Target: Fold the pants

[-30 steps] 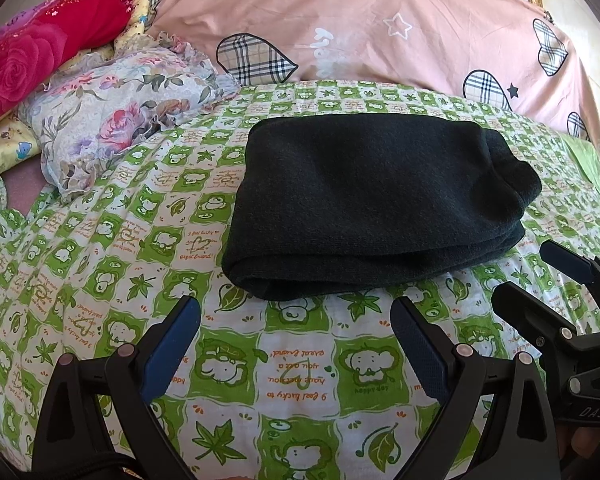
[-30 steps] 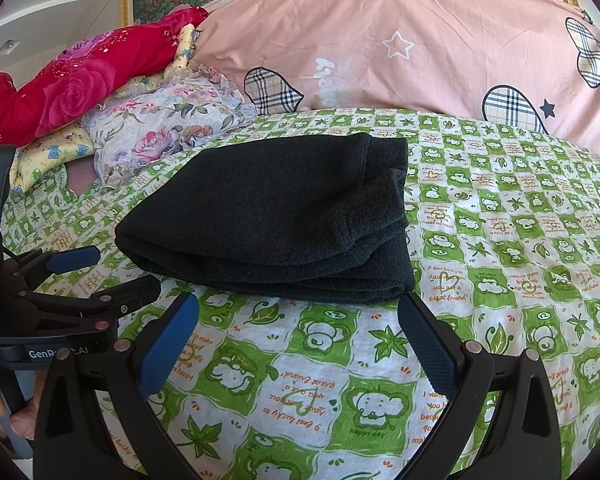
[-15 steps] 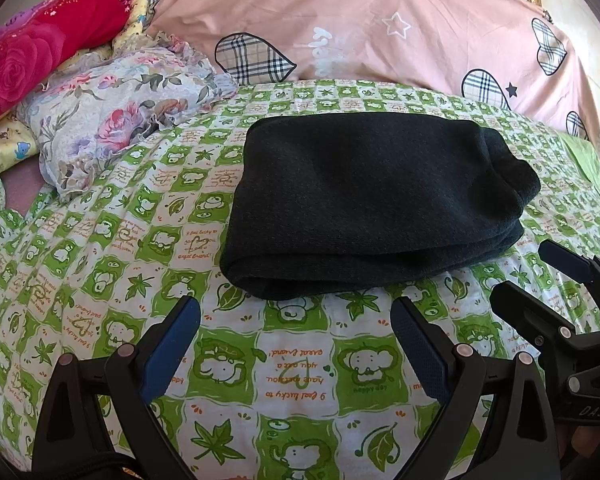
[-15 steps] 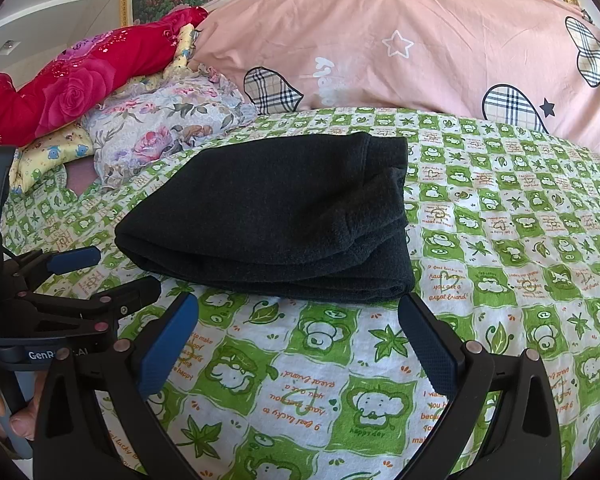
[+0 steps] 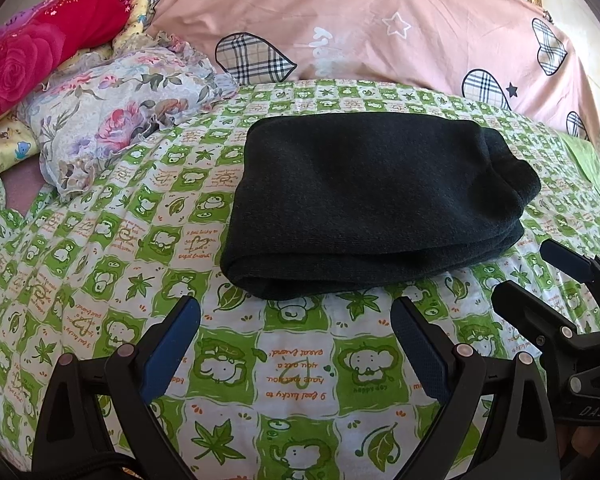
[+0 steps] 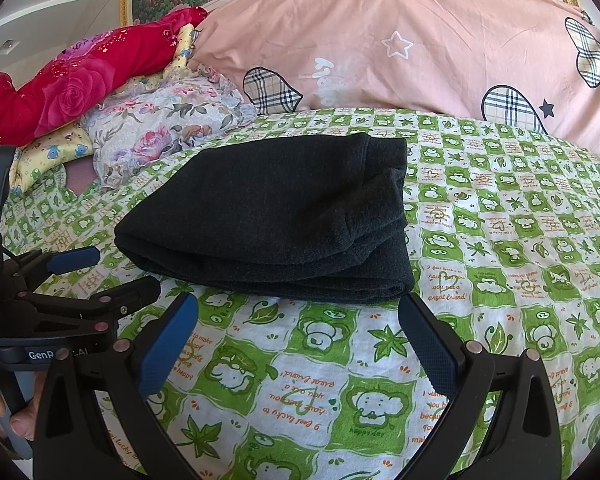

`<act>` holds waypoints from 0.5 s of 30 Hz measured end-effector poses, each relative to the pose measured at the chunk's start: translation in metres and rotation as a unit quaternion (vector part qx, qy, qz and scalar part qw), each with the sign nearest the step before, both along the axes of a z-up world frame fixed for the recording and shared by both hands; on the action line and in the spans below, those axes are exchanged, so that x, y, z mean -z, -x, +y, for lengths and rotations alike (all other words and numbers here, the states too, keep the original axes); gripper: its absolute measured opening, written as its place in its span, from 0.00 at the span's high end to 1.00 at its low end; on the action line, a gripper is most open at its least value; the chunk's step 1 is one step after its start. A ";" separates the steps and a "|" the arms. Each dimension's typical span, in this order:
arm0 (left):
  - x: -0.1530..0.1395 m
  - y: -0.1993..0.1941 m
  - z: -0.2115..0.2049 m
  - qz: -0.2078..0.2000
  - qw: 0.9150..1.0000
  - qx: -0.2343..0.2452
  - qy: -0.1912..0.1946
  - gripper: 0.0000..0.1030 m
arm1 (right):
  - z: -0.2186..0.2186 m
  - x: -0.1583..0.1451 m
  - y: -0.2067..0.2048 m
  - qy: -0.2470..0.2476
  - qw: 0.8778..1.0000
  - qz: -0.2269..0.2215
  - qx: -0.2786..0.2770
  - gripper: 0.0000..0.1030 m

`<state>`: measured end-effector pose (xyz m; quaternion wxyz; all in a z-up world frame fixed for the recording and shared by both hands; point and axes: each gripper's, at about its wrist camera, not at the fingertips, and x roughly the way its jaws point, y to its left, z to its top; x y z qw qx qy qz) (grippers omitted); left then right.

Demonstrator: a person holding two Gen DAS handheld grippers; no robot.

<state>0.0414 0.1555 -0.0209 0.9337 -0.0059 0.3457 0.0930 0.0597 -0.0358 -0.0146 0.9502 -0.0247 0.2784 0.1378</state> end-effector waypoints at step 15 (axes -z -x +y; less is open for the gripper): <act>-0.001 -0.003 0.004 0.001 1.000 0.001 0.007 0.07 | -0.006 -0.005 -0.002 -0.021 1.000 0.002 0.000 0.03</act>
